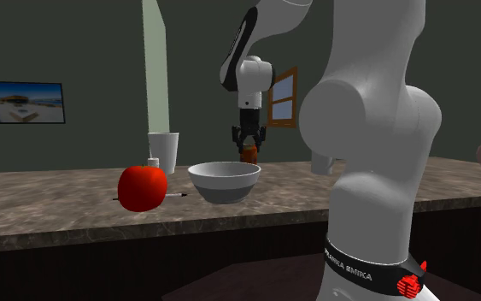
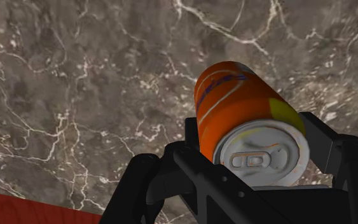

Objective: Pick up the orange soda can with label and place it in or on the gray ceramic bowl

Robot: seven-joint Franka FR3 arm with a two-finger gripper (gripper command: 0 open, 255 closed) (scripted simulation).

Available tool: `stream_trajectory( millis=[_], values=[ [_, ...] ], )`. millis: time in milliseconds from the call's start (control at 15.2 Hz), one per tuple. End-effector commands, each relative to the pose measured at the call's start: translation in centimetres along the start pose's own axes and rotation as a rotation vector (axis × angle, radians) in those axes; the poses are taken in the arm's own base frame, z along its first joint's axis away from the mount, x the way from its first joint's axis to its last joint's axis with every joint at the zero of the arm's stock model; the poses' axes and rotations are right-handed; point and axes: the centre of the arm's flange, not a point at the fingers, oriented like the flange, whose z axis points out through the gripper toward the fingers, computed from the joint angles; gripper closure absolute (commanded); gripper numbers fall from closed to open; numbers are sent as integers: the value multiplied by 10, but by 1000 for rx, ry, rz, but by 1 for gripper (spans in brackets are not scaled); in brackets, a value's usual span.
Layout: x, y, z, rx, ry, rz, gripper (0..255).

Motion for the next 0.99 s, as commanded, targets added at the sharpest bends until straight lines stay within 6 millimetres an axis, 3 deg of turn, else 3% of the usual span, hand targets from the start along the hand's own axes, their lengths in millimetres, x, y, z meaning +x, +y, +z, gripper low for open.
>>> stream_trajectory(
  millis=[0,924],
  values=[
    [0,0,0,0,0,0,255],
    [2,0,-74,0,0,0,255]
  ],
)
